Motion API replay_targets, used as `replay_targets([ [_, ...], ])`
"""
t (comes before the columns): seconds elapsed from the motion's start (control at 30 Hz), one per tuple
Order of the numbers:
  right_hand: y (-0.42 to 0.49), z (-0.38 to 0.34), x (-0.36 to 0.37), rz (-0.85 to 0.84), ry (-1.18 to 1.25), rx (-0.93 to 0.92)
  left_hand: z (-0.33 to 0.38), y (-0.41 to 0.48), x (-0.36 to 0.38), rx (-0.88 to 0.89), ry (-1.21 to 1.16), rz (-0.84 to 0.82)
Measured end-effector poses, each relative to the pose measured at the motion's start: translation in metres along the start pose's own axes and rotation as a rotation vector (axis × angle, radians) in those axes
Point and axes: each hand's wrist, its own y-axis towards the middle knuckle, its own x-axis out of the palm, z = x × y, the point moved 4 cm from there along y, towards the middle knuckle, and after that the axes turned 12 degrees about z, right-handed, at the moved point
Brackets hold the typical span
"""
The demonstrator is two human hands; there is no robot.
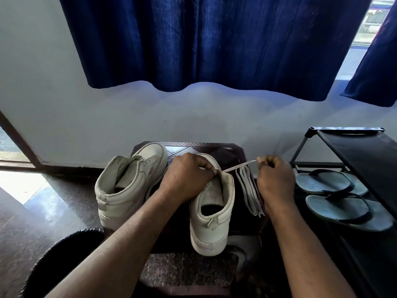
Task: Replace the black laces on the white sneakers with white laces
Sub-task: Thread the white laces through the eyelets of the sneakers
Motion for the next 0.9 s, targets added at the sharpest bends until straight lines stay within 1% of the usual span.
replay_targets([
  [0.07, -0.002, -0.004, -0.005, -0.037, -0.040, -0.073, 0.000, 0.000, 0.000, -0.001, -0.002, 0.005],
  [0.13, -0.013, -0.009, 0.000, -0.103, -0.009, -0.147, 0.000, 0.000, -0.001, -0.008, -0.006, 0.006],
  [0.17, -0.019, -0.011, 0.006, -0.130, -0.009, -0.223, -0.001, 0.000, -0.001, -0.013, -0.007, 0.009],
  [0.23, -0.029, -0.014, 0.020, -0.218, -0.091, -0.386, 0.000, -0.001, -0.002, -0.016, -0.009, 0.017],
  [0.27, -0.032, -0.014, 0.025, -0.285, -0.125, -0.406, 0.001, -0.002, -0.002, -0.013, -0.005, 0.020],
  [0.33, -0.033, -0.013, 0.028, -0.406, -0.093, -0.332, 0.003, -0.003, -0.003, -0.003, 0.011, 0.022],
  [0.4, -0.032, -0.010, 0.030, -0.443, -0.063, -0.291, 0.003, -0.002, -0.003, 0.006, 0.028, 0.022],
  [0.47, -0.030, -0.011, 0.028, -0.365, -0.076, -0.341, 0.002, -0.001, -0.003, 0.021, 0.045, 0.021],
  [0.53, -0.019, -0.012, 0.020, -0.166, -0.107, -0.351, 0.002, 0.000, -0.004, 0.025, 0.060, 0.010],
  [0.6, -0.003, -0.011, 0.002, 0.045, -0.062, -0.242, 0.002, 0.000, -0.005, 0.027, 0.062, 0.008],
  [0.63, 0.004, -0.008, -0.008, 0.106, 0.028, -0.146, 0.002, 0.000, -0.005, 0.030, 0.059, 0.011],
  [0.67, 0.009, -0.005, -0.013, 0.118, 0.177, -0.027, 0.002, 0.000, -0.005, 0.033, 0.055, 0.012],
  [0.7, 0.008, -0.004, -0.014, 0.089, 0.362, 0.097, 0.001, 0.001, -0.005, 0.033, 0.051, 0.011],
  [0.73, 0.003, -0.006, -0.010, 0.030, 0.504, 0.205, 0.001, 0.001, -0.005, 0.033, 0.050, 0.008],
  [0.77, -0.005, -0.008, -0.004, -0.032, 0.590, 0.274, 0.002, 0.001, -0.005, 0.035, 0.055, 0.005],
  [0.8, -0.012, -0.011, 0.002, -0.074, 0.609, 0.287, 0.002, 0.001, -0.004, 0.037, 0.062, 0.003],
  [0.83, -0.018, -0.012, 0.008, -0.096, 0.585, 0.256, 0.002, 0.001, -0.005, 0.040, 0.070, 0.002],
  [0.9, -0.024, -0.015, 0.014, -0.081, 0.420, 0.085, 0.003, 0.001, -0.005, 0.042, 0.074, 0.001],
])
